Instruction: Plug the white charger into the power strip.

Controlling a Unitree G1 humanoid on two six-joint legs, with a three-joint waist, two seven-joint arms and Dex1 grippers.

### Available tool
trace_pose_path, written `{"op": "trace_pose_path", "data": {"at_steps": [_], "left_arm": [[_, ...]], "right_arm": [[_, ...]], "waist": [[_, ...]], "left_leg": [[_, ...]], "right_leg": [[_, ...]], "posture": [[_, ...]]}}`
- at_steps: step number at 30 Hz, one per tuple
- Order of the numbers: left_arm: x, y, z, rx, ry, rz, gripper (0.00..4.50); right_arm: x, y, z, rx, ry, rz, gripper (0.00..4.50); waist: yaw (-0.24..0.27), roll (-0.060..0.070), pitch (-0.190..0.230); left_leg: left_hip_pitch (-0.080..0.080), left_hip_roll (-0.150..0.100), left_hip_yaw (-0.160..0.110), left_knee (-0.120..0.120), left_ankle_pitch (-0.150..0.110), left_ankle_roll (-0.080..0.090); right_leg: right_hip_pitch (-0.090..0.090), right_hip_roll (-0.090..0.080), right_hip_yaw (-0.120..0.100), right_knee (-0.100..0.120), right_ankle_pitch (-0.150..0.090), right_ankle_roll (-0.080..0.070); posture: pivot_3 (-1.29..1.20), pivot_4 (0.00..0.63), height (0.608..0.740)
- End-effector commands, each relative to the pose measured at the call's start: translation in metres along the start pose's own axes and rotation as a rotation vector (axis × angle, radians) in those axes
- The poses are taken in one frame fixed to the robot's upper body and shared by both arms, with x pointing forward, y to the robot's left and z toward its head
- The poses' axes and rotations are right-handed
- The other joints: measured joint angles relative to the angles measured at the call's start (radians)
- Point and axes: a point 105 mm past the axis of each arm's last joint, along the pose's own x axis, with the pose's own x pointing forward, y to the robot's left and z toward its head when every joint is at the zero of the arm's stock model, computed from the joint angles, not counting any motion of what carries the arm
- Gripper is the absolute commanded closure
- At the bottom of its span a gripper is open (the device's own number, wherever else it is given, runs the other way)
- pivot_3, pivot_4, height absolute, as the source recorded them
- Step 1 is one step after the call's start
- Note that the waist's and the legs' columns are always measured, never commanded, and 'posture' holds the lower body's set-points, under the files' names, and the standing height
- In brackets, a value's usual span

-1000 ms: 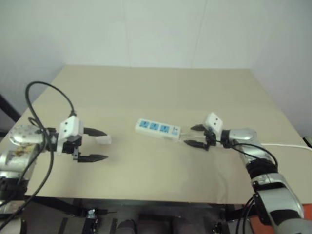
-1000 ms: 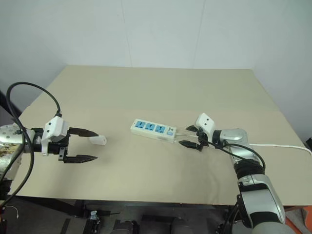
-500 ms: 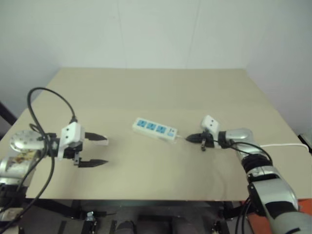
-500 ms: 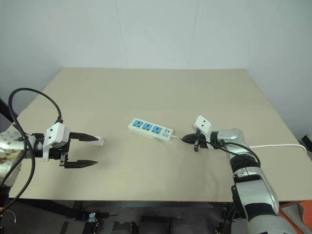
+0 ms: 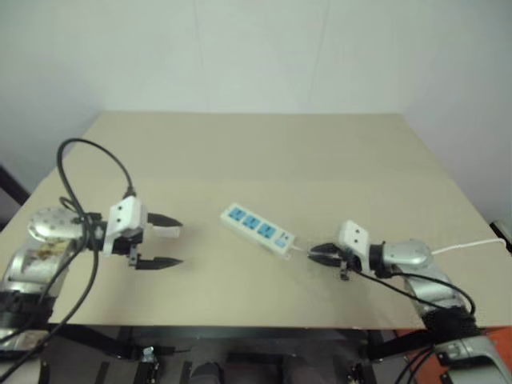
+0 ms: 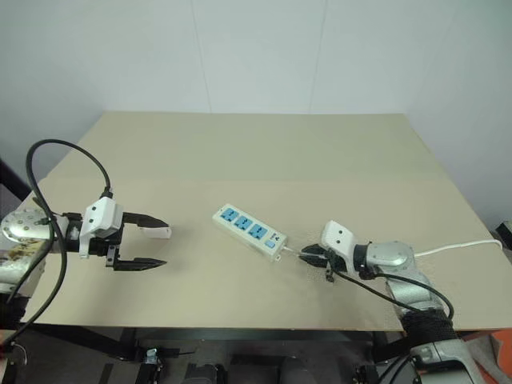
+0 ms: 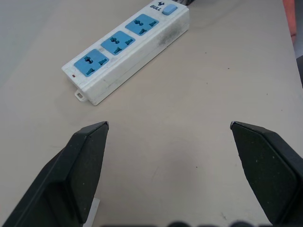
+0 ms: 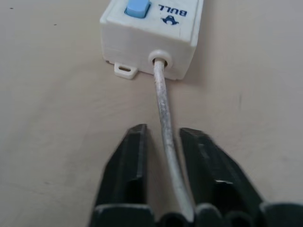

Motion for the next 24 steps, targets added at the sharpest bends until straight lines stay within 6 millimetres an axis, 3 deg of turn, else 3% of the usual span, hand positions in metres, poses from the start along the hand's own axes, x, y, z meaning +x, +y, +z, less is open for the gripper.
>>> {"op": "trace_pose_path", "data": {"at_steps": [1, 6, 8, 16, 24], "left_arm": [[-0.002, 0.005, 0.005, 0.036, -0.008, 0.007, 0.0], [-0.001, 0.006, 0.004, 0.039, -0.008, -0.004, 0.0], [-0.001, 0.006, 0.003, 0.042, -0.007, -0.007, 0.0], [-0.002, 0.01, 0.006, 0.047, -0.01, -0.022, 0.0], [-0.005, 0.01, 0.004, 0.049, 0.001, -0.014, 0.0]], "right_arm": [[-0.011, -0.004, 0.019, 0.026, -0.081, -0.09, 1.75], [-0.018, 0.008, 0.027, 0.109, -0.169, -0.143, 0.05], [-0.017, 0.014, 0.032, 0.144, -0.205, -0.143, 0.05], [0.019, 0.021, 0.062, 0.21, -0.332, -0.157, 0.05], [0.04, 0.011, 0.06, 0.212, -0.327, -0.179, 0.05]], "waist": [[0.0, 0.0, 0.0], [0.0, 0.0, 0.0], [0.0, 0.0, 0.0], [0.0, 0.0, 0.0], [0.0, 0.0, 0.0]], "left_leg": [[0.0, 0.0, 0.0, 0.0, 0.0, 0.0], [-0.002, 0.0, 0.0, 0.0, 0.0, 0.0], [-0.002, 0.0, 0.0, 0.0, 0.0, 0.0], [-0.001, 0.0, 0.0, 0.0, 0.0, 0.0], [-0.004, 0.0, 0.0, 0.0, 0.0, 0.0]], "right_leg": [[0.0, 0.0, 0.0, 0.0, 0.0, 0.0], [0.0, 0.0, 0.0, -0.002, 0.0, 0.0], [0.0, 0.0, 0.0, -0.003, 0.0, 0.0], [-0.001, 0.0, 0.0, -0.001, 0.0, 0.0], [-0.003, 0.0, 0.0, -0.002, 0.0, 0.0]], "posture": [[0.0, 0.15, 0.74], [0.0, 0.15, 0.74], [0.0, 0.15, 0.74], [0.0, 0.15, 0.74], [0.0, 0.15, 0.74]]}}
